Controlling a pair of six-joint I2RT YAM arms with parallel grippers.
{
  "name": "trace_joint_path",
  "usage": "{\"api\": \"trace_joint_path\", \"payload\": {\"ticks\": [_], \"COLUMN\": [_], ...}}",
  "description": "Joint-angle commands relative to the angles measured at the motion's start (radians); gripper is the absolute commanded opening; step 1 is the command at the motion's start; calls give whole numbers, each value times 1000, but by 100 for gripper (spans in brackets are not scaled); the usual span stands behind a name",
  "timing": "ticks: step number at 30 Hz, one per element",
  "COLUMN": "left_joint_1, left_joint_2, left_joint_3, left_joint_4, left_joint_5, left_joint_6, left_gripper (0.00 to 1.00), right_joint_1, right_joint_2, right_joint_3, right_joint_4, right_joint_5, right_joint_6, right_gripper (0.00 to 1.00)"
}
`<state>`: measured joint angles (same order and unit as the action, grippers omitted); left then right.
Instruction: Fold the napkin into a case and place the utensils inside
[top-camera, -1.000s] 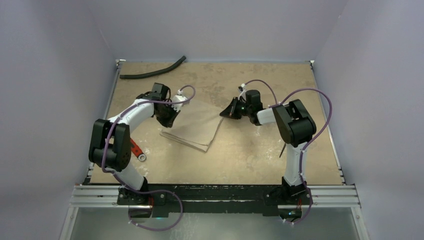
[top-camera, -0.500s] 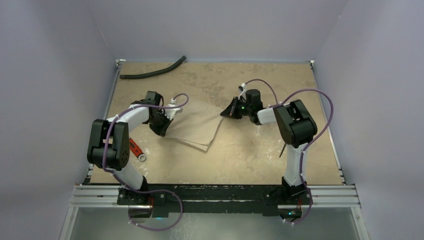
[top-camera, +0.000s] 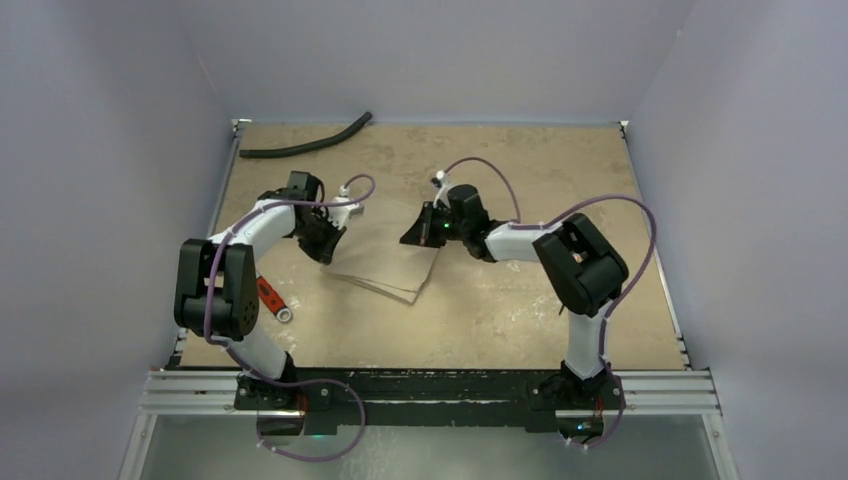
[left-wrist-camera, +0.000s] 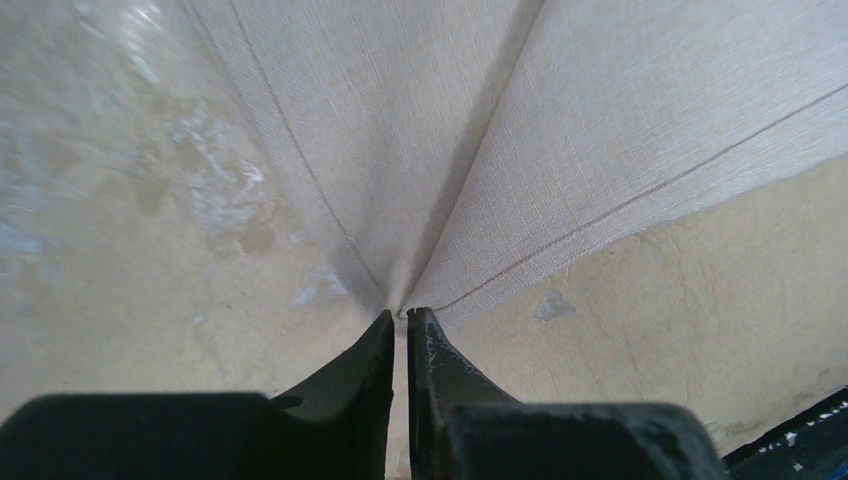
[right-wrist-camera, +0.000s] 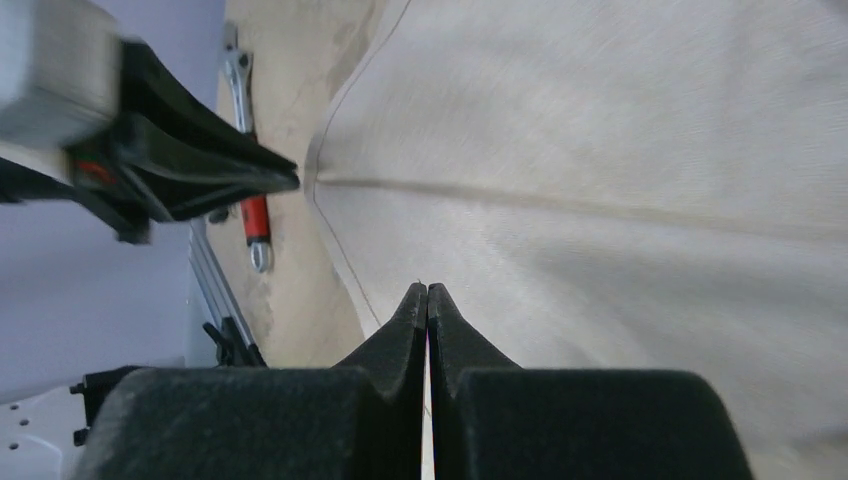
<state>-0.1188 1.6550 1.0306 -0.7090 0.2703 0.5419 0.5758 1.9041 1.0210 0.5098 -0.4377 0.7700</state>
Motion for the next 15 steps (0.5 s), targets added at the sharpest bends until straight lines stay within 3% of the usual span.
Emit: {"api": "trace_joint_path", "payload": {"ticks": [1,9,15], "left_joint_1": [12,24,104], "left_joint_2": [-55,-57,29], "left_joint_3": [132,141,103], "left_joint_4": [-72,-95,-47], "left_joint_5": [87,86,105], "left_joint_6": [-12,6,17], "left_gripper": [12,16,16], "right_joint_1": [80,216,277], "right_joint_2": [77,208,291], "right_joint_3": [79,289,390], "right_joint_4": [36,-11,-23], "right_joint_5": [-7,7,8], "right_joint_6": [58,76,98], "right_gripper": [0,0,0]}}
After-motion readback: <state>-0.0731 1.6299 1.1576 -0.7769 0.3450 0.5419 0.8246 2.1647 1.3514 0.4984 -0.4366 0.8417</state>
